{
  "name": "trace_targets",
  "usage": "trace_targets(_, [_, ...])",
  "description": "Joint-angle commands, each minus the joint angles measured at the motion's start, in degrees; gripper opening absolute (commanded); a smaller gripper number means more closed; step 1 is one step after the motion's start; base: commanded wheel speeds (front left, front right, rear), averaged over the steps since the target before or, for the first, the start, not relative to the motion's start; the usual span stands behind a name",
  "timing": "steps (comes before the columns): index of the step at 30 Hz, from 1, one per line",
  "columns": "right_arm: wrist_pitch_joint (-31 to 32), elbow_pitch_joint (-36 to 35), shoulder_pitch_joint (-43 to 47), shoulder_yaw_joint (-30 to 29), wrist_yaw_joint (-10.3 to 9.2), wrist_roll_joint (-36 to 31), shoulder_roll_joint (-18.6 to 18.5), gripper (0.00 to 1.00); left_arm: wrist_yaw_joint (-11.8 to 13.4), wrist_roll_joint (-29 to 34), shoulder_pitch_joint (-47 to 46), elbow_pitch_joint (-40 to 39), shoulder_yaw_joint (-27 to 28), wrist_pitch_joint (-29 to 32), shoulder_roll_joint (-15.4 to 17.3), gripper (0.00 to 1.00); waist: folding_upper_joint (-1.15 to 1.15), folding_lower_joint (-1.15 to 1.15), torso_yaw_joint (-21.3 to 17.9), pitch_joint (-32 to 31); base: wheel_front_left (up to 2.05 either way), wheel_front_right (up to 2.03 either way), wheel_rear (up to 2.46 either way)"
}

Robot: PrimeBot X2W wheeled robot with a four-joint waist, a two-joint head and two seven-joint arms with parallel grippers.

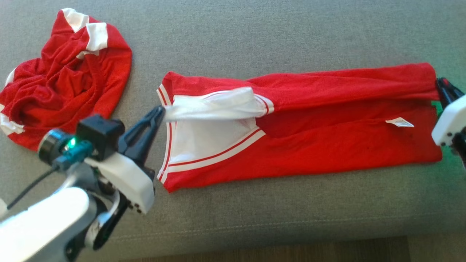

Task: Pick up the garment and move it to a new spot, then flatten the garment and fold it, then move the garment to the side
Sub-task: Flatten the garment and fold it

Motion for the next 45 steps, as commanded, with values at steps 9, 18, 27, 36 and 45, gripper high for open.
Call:
trace_targets(9, [6.14,-12.02,7.18,-0.21,-0.03,-1.66,1.58,0.0,0.05,-0.68,1.9,1.74,0.13,-1.8,-1.21,0.0,0.0,0.0,-0.1,0.04,0.0,0.0,0.0])
trace_targets(18, [7.38,-14.07,9.42,-0.62,-0.03,-3.07,2.67,0.0,-1.18,-0.71,3.24,8.84,-0.84,-5.1,-5.06,0.0,0.0,0.0,-0.39,-1.63,0.0,0.0,0.0])
trace_targets(27, [7.81,-14.33,11.13,-1.28,-0.03,-4.01,3.49,1.0,-1.02,-1.77,4.33,10.34,-0.96,-5.33,-5.71,0.62,0.0,0.0,-0.65,-3.4,0.0,0.0,0.0])
trace_targets(36, [4.25,-15.1,13.45,-4.42,-0.03,-4.61,7.12,1.0,3.52,-1.12,7.49,11.17,0.0,-8.93,-8.64,1.0,0.0,0.0,-0.85,-8.03,0.0,0.0,0.0])
trace_targets(45, [1.5,-8.04,13.74,-10.15,-0.03,-4.81,12.44,1.0,10.95,5.37,14.33,11.88,2.53,-11.71,-14.49,1.0,0.0,0.0,-1.44,-14.85,0.0,0.0,0.0])
